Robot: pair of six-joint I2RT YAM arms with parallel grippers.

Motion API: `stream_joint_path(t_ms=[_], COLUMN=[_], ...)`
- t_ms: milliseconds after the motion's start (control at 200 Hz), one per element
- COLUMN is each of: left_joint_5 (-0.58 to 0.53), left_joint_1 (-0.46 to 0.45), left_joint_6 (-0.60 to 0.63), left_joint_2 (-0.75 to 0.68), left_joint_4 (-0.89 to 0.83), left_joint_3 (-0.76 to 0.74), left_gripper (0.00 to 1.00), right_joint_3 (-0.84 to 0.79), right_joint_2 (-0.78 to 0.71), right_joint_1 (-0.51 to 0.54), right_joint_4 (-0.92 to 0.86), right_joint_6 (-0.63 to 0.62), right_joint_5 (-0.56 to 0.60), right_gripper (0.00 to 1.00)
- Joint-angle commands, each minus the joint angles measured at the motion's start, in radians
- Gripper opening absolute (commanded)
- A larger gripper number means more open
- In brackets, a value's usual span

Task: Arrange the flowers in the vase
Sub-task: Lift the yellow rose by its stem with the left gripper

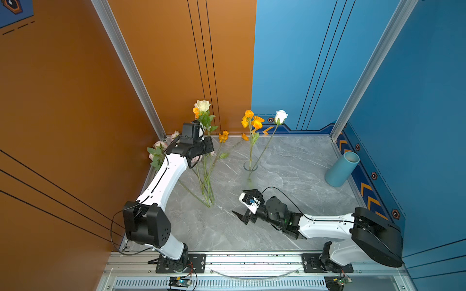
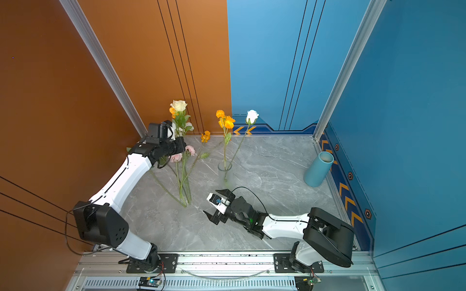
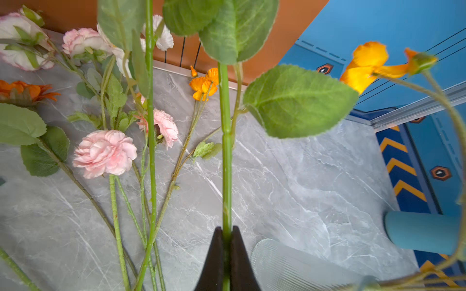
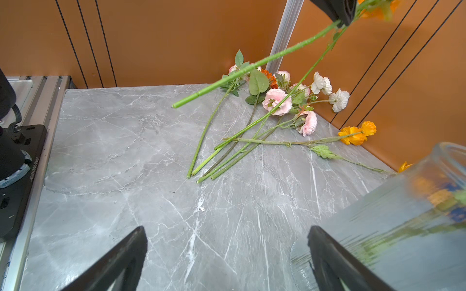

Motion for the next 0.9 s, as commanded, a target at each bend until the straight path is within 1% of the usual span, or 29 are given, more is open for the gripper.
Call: stream_joint_path(t_ms=[0,90,190,235,280,360,516,626,691,731,791,846,866,896], left_joint_5=[0.16,0.381,0.603,0.669,0.699,0.706,0.71,0.74,0.729,0.697,0.603,0.483,0.431,0.352], left_joint_1=[0.052,0.158,0.246,0.265,0.267,0.261,0.257,0.221,0.2,0.183,0.149,0.092,0.065,0.013], left_joint_6=[-0.047,-0.222,-0.442,-0.513,-0.513,-0.467,-0.442,-0.395,-0.371,-0.338,-0.258,-0.143,-0.108,-0.023], left_joint_2=[-0.093,-0.135,-0.114,-0.093,-0.085,-0.085,-0.078,-0.086,-0.104,-0.129,-0.183,-0.241,-0.263,-0.294], left_joint_4=[0.113,0.328,0.603,0.676,0.694,0.681,0.668,0.669,0.669,0.663,0.641,0.616,0.611,0.608], left_joint_3=[-0.086,-0.19,-0.281,-0.292,-0.288,-0.279,-0.254,-0.218,-0.21,-0.216,-0.241,-0.265,-0.283,-0.3], left_gripper=[0.0,0.0,0.0,0.0,0.0,0.0,0.0,0.0,0.0,0.0,0.0,0.0,0.0,0.0], right_joint_3=[-0.016,-0.016,-0.015,-0.016,-0.015,-0.016,-0.015,-0.013,-0.013,-0.013,-0.016,-0.021,-0.024,-0.03], right_joint_2=[-0.03,-0.029,-0.026,-0.027,-0.026,-0.026,-0.022,-0.019,-0.018,-0.021,-0.032,-0.048,-0.052,-0.061], right_joint_1=[-0.008,-0.008,-0.008,-0.008,-0.008,-0.008,-0.008,-0.008,-0.008,-0.008,-0.008,-0.01,-0.01,-0.012], right_joint_4=[0.029,0.03,0.029,0.029,0.029,0.029,0.029,0.029,0.029,0.029,0.028,0.031,0.033,0.035], right_joint_6=[0.011,0.011,0.011,0.011,0.011,0.009,0.008,0.008,0.008,0.007,0.008,0.008,0.008,0.008], right_joint_5=[-0.011,-0.011,-0.014,-0.014,-0.014,-0.012,-0.012,-0.014,-0.014,-0.013,-0.011,-0.009,-0.005,-0.001], right_gripper=[1.0,1.0,1.0,1.0,1.0,1.0,1.0,1.0,1.0,1.0,1.0,1.0,1.0,1.0])
